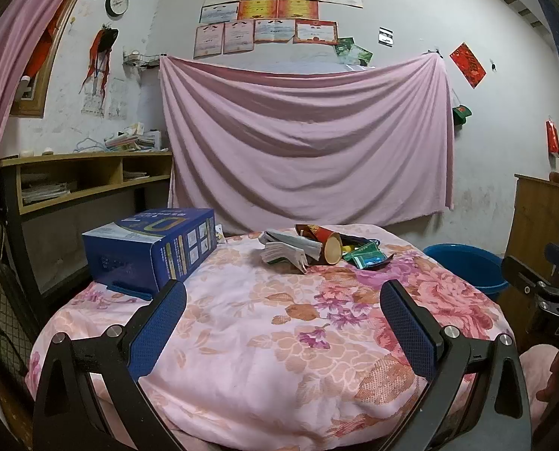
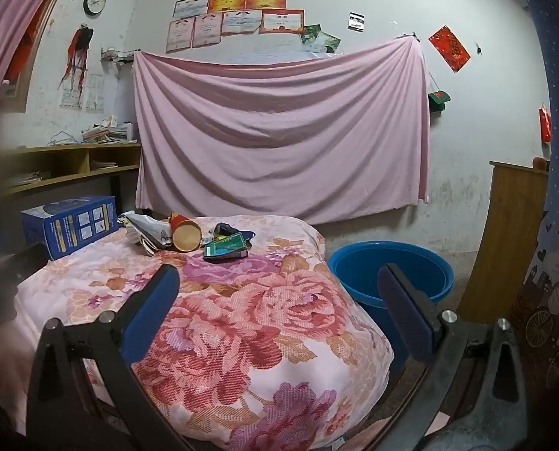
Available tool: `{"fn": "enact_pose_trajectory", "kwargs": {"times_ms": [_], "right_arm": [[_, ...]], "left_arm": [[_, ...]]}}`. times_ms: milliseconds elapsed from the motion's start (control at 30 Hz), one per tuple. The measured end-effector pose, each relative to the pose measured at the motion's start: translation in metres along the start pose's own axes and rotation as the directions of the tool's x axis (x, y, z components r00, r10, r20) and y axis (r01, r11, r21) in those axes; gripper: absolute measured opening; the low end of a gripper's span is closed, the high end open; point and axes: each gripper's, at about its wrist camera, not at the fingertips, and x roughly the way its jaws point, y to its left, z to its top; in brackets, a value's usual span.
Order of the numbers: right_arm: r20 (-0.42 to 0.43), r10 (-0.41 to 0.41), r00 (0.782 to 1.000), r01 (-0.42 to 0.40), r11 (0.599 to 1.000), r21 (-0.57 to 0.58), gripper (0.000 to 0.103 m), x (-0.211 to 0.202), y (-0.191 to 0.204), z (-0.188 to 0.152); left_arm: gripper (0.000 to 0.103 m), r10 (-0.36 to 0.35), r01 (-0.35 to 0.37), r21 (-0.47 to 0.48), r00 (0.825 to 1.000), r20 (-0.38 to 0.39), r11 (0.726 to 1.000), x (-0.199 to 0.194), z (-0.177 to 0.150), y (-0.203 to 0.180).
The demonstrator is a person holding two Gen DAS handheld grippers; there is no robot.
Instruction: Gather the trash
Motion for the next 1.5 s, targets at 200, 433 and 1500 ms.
{"fn": "enact_pose_trajectory", "kwargs": {"times_ms": [200,433,1500], "right_arm": [[0.001,0.0,1.0,0.0,1.0,0.0,0.103,-0.0004,0.0004,-0.0014],[0.002,-0.001,1.0,0.001,1.0,0.0,0.103,-0.0002,0.0004,-0.0018],[-0.003,0.0,1.0,0.0,1.0,0.0,0.103,0.0012,0.0006,-0.0028]], "left_arm": [[0.101,-0.001,0.001,0.002,1.0,0.0,1.0,-0.0004,0.0005,-0.0009],[0.101,0.0,0.0,0.003,1.0,0.0,1.0,-0.0002,-0.0002,-0.0013],[0.101,-0.003,0.003,0.005,1.0,-0.003,1.0,0.0029,-0.0013,-0.0022]]}}
